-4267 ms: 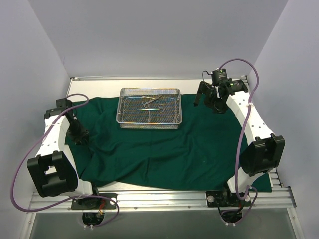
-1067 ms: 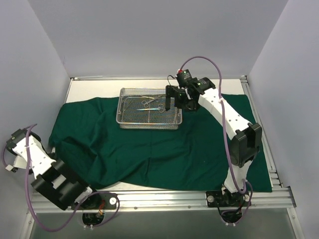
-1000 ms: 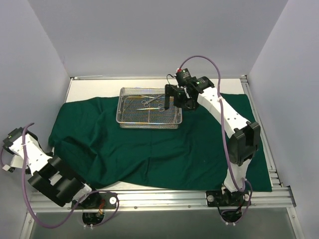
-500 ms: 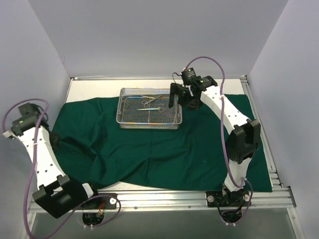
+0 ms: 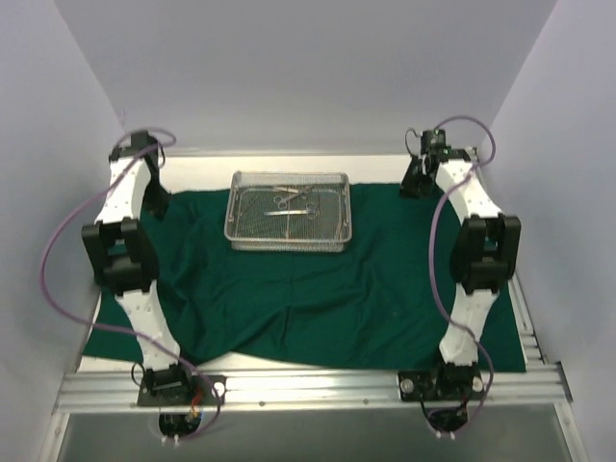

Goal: Open and lay out the surgical kit
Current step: Smooth out the surgical kit at the center of the board.

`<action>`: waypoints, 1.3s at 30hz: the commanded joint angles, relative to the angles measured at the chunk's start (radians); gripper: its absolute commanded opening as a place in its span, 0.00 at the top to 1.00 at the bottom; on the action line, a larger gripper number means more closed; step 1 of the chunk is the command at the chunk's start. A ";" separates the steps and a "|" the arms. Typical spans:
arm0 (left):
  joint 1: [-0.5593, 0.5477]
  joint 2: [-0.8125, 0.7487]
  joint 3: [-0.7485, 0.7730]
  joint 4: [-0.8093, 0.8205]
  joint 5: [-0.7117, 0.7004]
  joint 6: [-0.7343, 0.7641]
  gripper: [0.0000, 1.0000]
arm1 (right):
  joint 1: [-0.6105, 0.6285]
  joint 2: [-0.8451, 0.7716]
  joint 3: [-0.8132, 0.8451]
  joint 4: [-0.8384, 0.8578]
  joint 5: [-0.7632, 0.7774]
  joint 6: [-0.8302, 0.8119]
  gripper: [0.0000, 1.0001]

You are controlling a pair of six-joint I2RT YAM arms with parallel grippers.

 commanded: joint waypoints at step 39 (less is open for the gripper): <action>0.092 0.952 0.904 0.407 0.802 -0.112 0.96 | -0.192 0.973 0.927 -0.019 -0.008 -0.009 1.00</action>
